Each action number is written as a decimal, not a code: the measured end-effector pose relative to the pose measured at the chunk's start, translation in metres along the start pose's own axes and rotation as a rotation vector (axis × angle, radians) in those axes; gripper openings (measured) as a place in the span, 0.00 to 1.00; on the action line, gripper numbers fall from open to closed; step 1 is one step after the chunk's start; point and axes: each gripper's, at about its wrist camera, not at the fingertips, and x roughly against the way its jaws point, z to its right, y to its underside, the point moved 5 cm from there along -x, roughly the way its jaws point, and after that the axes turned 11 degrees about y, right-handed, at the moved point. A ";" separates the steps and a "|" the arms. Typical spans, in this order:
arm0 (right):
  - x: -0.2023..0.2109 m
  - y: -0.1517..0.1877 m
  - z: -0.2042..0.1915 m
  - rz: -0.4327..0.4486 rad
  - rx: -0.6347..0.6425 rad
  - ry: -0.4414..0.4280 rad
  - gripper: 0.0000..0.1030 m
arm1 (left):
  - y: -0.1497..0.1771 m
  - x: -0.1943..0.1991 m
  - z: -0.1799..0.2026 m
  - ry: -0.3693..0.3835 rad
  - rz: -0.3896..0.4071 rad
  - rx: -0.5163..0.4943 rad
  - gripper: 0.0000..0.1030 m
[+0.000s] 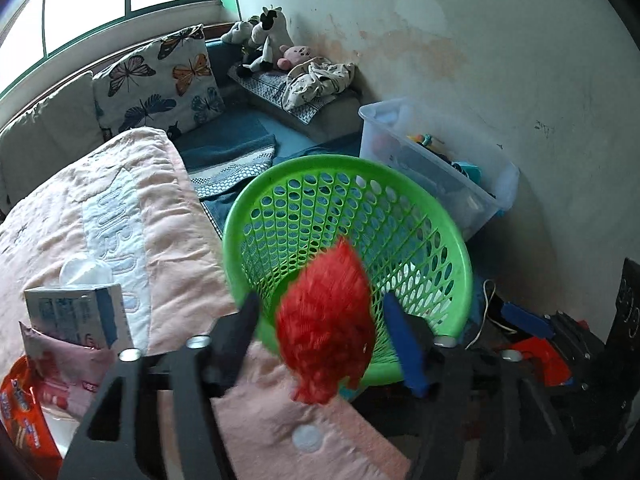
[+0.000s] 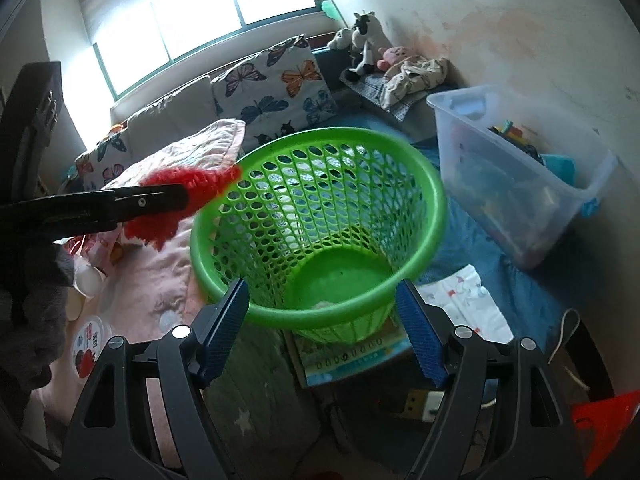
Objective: Collect trash
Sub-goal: 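Carry both items to the green basket and open both tools to drop them, then grasp the red snack packet with the right tool while the left tool reaches the paper cup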
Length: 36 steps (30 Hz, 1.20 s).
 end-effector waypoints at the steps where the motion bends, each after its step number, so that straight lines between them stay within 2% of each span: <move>1: 0.001 0.001 0.003 -0.001 -0.006 -0.001 0.74 | 0.000 -0.001 0.002 0.005 0.001 -0.002 0.63; 4: 0.003 0.006 0.005 -0.010 -0.017 -0.006 0.74 | 0.001 -0.001 0.005 0.016 0.008 0.000 0.73; 11: 0.012 0.014 -0.007 -0.011 0.003 -0.032 0.74 | 0.010 0.029 0.000 -0.001 0.053 0.019 0.73; 20: 0.018 0.020 -0.049 -0.021 0.051 -0.099 0.76 | 0.041 0.091 -0.035 -0.111 0.139 0.085 0.73; 26: 0.019 0.019 -0.094 -0.029 0.122 -0.172 0.76 | 0.064 0.139 -0.070 -0.186 0.202 0.155 0.73; 36: 0.022 0.003 -0.198 -0.065 0.274 -0.373 0.76 | 0.110 0.219 -0.136 -0.327 0.301 0.301 0.74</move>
